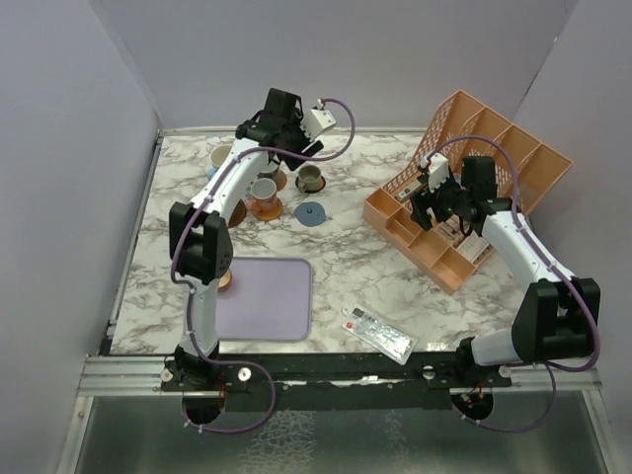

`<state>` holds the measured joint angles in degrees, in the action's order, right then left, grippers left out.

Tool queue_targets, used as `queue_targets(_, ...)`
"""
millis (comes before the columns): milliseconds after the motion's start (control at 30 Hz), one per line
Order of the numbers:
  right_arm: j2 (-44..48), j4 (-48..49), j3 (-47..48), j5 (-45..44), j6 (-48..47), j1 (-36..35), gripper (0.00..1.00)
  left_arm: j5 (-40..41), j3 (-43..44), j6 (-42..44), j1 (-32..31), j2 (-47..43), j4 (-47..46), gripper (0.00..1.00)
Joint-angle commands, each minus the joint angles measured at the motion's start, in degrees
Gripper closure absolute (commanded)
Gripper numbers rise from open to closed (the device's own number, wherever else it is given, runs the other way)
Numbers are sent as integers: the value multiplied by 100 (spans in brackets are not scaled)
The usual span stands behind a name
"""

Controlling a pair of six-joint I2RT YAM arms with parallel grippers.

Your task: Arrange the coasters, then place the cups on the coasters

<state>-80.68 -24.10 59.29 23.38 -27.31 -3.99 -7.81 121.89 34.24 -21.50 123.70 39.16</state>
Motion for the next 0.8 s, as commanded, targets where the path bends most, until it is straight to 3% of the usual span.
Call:
queue_targets(0,87,-73,13,-38,-60,39,22,96,-1238,19,6,-1220,-54,31)
queue_targets(400,149,-102,38,71,-43,39,21,-162,-4908,180,548,-4180,292,28)
queue_targets(667,152,-124,48,140,-35,39,21,-847,-6214,941,1648,-4991,994,26)
queue_targets(767,134,-140,56,174,-23,39,21,-1139,-6377,1309,1997,-4975,1189,21)
